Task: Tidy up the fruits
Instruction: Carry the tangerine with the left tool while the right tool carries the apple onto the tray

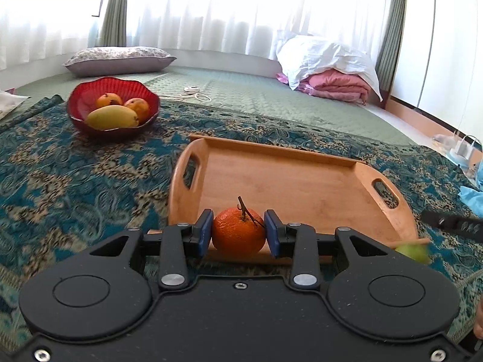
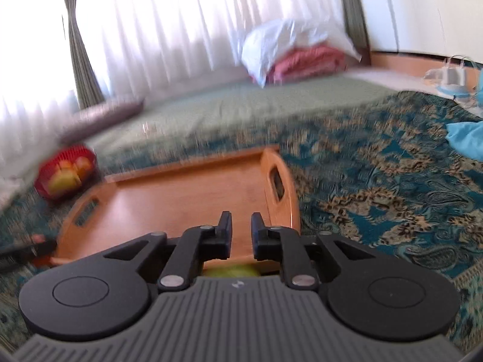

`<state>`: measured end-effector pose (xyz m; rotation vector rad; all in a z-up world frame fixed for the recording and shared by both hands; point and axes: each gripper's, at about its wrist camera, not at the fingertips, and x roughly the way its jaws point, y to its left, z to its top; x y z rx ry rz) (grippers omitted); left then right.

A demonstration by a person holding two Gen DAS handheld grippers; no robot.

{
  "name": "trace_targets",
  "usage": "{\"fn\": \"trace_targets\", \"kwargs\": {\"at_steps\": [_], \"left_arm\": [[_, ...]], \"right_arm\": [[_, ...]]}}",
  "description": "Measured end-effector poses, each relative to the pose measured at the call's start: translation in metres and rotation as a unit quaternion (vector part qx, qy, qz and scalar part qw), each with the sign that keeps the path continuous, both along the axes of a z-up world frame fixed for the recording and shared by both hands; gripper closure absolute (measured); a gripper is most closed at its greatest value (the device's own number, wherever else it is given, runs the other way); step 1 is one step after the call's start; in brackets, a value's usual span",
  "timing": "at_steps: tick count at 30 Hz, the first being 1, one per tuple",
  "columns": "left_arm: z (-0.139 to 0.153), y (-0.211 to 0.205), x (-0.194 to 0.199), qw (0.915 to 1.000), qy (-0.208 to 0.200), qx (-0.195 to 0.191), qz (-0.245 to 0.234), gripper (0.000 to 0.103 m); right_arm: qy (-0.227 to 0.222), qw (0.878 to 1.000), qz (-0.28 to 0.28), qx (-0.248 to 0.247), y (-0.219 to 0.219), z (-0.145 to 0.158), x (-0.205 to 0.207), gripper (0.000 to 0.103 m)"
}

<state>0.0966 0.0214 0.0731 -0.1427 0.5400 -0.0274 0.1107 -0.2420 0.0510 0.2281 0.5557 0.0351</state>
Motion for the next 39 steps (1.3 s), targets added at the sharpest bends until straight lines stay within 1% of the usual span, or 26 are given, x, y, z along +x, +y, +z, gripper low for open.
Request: {"fn": "trace_targets", "kwargs": {"at_steps": [1,2,4,5,6,8,9,11,13,15,18,22,23,24,26,30,34,39], "left_arm": [[0.000,0.000,0.004,1.0000,0.005,0.002,0.004,0.069],[-0.001,0.000,0.007,1.0000,0.007,0.002,0.005,0.069],[-0.003,0.003,0.005,0.9999,0.005,-0.008,0.005,0.068],[-0.005,0.004,0.003,0.9999,0.005,-0.012,0.003,0.068],[-0.006,0.004,0.002,0.9999,0.005,-0.013,0.002,0.068],[-0.011,0.002,0.000,0.9999,0.009,-0.006,0.002,0.068],[-0.013,0.001,0.000,0.9999,0.010,-0.005,0.002,0.068],[-0.015,-0.001,-0.002,0.9999,0.013,-0.009,0.001,0.068],[-0.015,-0.002,-0.003,0.9999,0.013,-0.011,-0.001,0.068],[-0.014,-0.003,-0.005,0.9999,0.009,-0.007,-0.005,0.068],[-0.012,-0.005,-0.007,1.0000,0.003,0.001,-0.008,0.068],[-0.014,-0.008,-0.008,0.9999,0.009,0.002,-0.012,0.068],[-0.015,-0.008,-0.008,0.9999,0.011,0.003,-0.013,0.068],[-0.016,-0.008,-0.008,0.9998,0.012,0.003,-0.013,0.068],[-0.017,-0.009,-0.007,0.9998,0.015,0.003,-0.015,0.068],[-0.017,-0.009,-0.006,0.9997,0.016,0.004,-0.017,0.068],[-0.013,-0.009,-0.003,0.9997,0.011,0.007,-0.020,0.068],[-0.007,-0.009,0.007,0.9996,0.007,0.006,-0.027,0.068]], "right_arm": [[0.010,1.000,-0.001,0.016,-0.002,-0.005,0.003,0.081],[0.013,0.999,0.000,0.033,-0.005,-0.008,0.001,0.077],[-0.001,0.999,0.004,0.052,-0.009,-0.012,-0.017,0.064],[-0.005,0.999,0.012,0.053,-0.009,-0.013,-0.025,0.052],[-0.006,0.999,0.022,0.047,-0.008,-0.015,-0.032,0.046],[-0.004,0.999,0.038,0.031,-0.003,-0.017,-0.042,0.042],[-0.006,0.999,0.041,0.022,0.000,-0.018,-0.045,0.033],[-0.003,0.999,0.046,0.008,0.004,-0.019,-0.045,0.030],[0.006,0.999,0.039,-0.001,0.006,-0.022,-0.041,0.030],[0.018,0.999,0.028,0.001,0.005,-0.027,-0.037,0.030],[0.038,0.999,0.024,0.016,0.001,-0.036,-0.034,0.030],[0.054,0.998,0.024,0.033,0.000,-0.045,-0.033,0.030],[0.057,0.997,0.024,0.036,0.000,-0.047,-0.032,0.033],[0.057,0.997,0.023,0.039,0.000,-0.048,-0.031,0.041],[0.056,0.997,0.023,0.040,0.000,-0.049,-0.030,0.043],[0.048,0.998,0.019,0.037,0.000,-0.046,-0.030,0.044],[0.024,0.999,0.023,0.021,0.005,-0.034,-0.033,0.044],[0.003,0.999,0.025,0.024,0.004,-0.018,-0.020,0.044]]}}
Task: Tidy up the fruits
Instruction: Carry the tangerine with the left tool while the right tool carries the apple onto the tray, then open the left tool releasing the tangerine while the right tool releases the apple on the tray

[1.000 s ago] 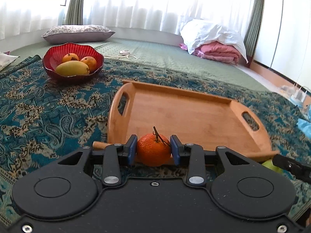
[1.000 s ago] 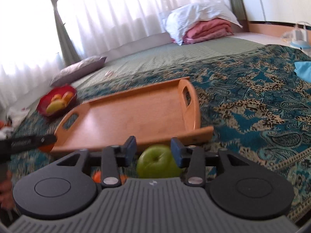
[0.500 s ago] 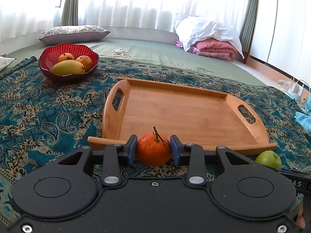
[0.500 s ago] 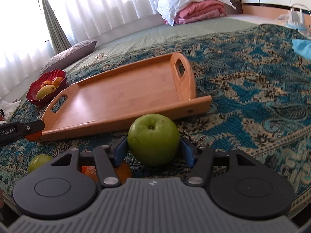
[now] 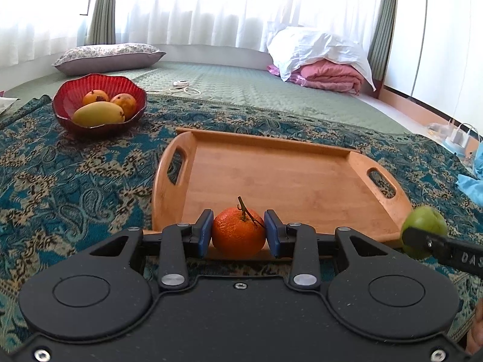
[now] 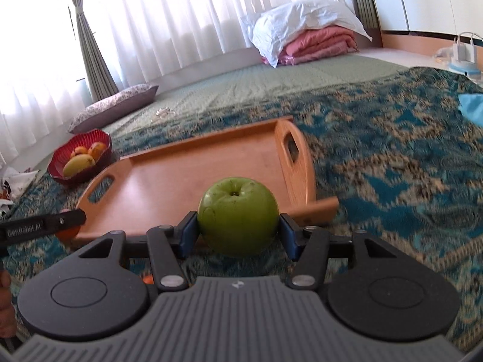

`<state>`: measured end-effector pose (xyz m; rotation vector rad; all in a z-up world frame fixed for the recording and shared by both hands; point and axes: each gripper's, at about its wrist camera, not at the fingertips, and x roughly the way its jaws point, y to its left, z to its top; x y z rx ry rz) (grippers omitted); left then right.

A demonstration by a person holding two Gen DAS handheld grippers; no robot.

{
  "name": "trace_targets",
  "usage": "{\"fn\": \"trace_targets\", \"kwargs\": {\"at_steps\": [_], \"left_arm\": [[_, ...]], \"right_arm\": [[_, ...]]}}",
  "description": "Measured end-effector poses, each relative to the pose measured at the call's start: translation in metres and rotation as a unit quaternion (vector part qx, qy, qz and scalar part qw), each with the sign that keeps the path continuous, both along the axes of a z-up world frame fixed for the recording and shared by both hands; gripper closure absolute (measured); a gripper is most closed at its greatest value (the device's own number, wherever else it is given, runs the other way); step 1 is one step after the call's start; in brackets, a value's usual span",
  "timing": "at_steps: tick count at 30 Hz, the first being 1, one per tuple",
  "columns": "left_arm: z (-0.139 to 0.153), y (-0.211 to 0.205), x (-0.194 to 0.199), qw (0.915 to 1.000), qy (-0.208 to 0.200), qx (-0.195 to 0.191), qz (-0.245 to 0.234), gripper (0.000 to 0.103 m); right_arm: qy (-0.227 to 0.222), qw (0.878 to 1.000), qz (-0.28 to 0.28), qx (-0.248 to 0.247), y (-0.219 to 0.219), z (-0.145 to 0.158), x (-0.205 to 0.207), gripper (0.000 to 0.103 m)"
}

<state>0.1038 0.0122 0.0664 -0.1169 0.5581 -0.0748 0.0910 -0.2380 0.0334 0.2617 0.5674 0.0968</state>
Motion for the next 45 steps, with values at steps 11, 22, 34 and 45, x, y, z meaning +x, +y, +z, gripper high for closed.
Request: {"fn": "trace_targets", "kwargs": {"at_steps": [11,22,34,45], "left_arm": [[-0.002,0.004,0.052,0.9996,0.027,0.003,0.001,0.068],[-0.023,0.004,0.080,0.9984,0.054,0.013,0.006,0.068],[-0.035,-0.001,0.081,0.9981,0.058,0.020,0.005,0.068],[-0.029,0.000,0.073,0.9985,0.050,0.021,0.004,0.042]], "right_arm": [[0.031,0.998,0.026,-0.049,0.007,-0.002,0.063,0.044],[0.048,0.997,0.023,-0.049,0.010,-0.018,0.076,0.044],[0.045,0.997,0.023,-0.052,0.011,-0.018,0.075,0.043],[0.038,0.998,0.023,-0.048,0.011,-0.015,0.070,0.030]]}}
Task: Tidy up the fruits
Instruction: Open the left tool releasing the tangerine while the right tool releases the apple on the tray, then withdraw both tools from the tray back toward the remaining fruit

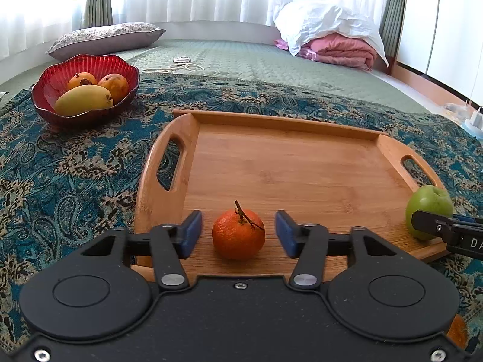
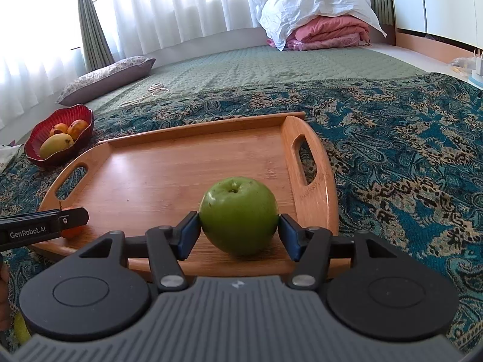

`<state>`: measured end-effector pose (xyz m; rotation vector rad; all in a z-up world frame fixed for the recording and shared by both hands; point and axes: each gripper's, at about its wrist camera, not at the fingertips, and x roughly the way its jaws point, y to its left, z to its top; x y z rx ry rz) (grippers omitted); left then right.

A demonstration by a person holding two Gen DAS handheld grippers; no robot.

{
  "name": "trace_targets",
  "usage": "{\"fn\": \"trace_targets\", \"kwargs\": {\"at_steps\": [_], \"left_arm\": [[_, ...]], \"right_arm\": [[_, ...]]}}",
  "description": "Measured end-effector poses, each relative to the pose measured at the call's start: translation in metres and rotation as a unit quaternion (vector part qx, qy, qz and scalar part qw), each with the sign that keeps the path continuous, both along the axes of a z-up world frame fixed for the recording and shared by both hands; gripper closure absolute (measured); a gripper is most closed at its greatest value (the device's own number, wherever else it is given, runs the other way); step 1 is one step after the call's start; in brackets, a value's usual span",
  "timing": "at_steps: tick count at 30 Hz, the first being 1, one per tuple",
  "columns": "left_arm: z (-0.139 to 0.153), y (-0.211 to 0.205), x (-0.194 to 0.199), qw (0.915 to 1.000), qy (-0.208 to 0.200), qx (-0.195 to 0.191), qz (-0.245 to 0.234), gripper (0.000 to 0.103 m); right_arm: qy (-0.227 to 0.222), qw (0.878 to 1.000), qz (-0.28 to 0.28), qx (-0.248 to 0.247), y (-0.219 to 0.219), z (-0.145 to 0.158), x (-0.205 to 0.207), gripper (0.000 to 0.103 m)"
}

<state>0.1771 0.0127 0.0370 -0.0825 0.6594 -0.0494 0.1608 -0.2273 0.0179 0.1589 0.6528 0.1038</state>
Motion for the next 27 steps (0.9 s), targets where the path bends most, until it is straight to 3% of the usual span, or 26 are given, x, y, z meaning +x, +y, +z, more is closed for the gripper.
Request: {"fn": "trace_targets", "kwargs": {"at_steps": [3,8,18,27], "left_arm": [[0.004,0.003,-0.006,1.0000,-0.005,-0.008,0.002,0.026],[0.015,0.004,-0.023,0.9995,-0.029,-0.008,-0.001,0.017],[0.029,0.001,-0.069,0.9981,-0.058,-0.014,-0.017,0.007],[0.022,-0.007,-0.111,0.9976,-0.062,0.001,-0.029,0.006]], "right_arm": [[-0.006,1.000,0.002,0.001,-0.001,0.003,-0.005,0.027],[-0.021,1.000,0.007,-0.005,-0.001,0.011,-0.017,0.019],[-0.046,0.999,0.019,0.008,0.003,0.021,-0.051,0.013],[-0.059,0.998,0.031,-0.002,0.008,0.014,-0.086,0.012]]}}
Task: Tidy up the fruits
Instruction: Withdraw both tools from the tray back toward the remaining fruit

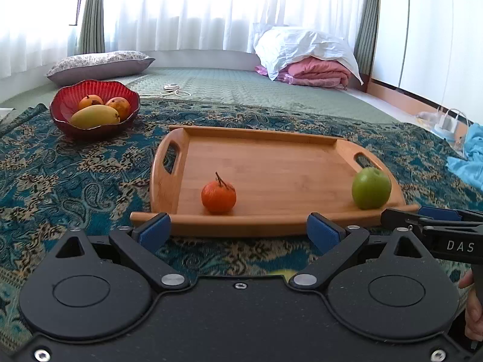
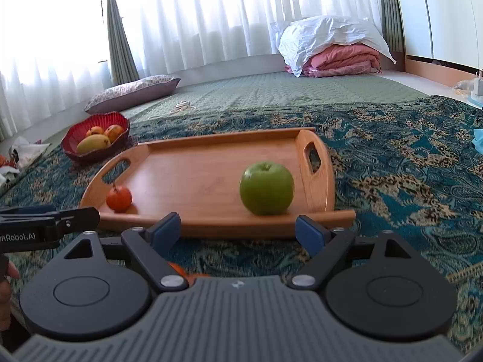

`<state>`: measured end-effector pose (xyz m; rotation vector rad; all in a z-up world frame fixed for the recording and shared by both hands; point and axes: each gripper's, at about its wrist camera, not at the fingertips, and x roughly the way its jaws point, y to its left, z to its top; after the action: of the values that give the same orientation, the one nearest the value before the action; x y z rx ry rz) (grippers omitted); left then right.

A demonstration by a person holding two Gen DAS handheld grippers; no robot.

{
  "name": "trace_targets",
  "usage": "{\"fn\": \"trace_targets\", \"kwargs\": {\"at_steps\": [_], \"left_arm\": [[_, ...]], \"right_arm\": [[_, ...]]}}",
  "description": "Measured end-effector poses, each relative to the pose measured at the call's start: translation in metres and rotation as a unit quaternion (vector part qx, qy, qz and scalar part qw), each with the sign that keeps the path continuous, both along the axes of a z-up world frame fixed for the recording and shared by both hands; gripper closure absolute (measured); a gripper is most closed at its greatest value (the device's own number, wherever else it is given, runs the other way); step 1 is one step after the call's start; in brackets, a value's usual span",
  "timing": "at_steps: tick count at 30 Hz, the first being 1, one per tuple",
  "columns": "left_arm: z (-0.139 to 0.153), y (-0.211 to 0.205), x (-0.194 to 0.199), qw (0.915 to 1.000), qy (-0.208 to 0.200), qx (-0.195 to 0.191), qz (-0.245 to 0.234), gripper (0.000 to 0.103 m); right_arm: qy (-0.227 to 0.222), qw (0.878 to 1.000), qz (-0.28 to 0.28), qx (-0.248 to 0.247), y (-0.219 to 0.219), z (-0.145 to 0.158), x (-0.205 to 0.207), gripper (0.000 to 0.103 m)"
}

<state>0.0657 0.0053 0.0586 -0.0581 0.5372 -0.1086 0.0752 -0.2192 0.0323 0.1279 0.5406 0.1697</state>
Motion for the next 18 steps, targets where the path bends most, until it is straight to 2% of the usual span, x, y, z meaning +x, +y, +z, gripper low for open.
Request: {"fn": "trace_targets", "kwargs": {"at_steps": [10,18], "left_arm": [[-0.011,-0.007,-0.031,0.9998,-0.010,0.017,-0.007,0.003],[-0.022,-0.016,-0.038,0.9994,-0.001,0.026,-0.023,0.003]], "right_arm": [[-0.010,1.000,0.007,0.003,0.004,-0.013,-0.028,0.011],[-0.009,1.000,0.015,-0.006,0.011,-0.023,-0.042,0.011]]}}
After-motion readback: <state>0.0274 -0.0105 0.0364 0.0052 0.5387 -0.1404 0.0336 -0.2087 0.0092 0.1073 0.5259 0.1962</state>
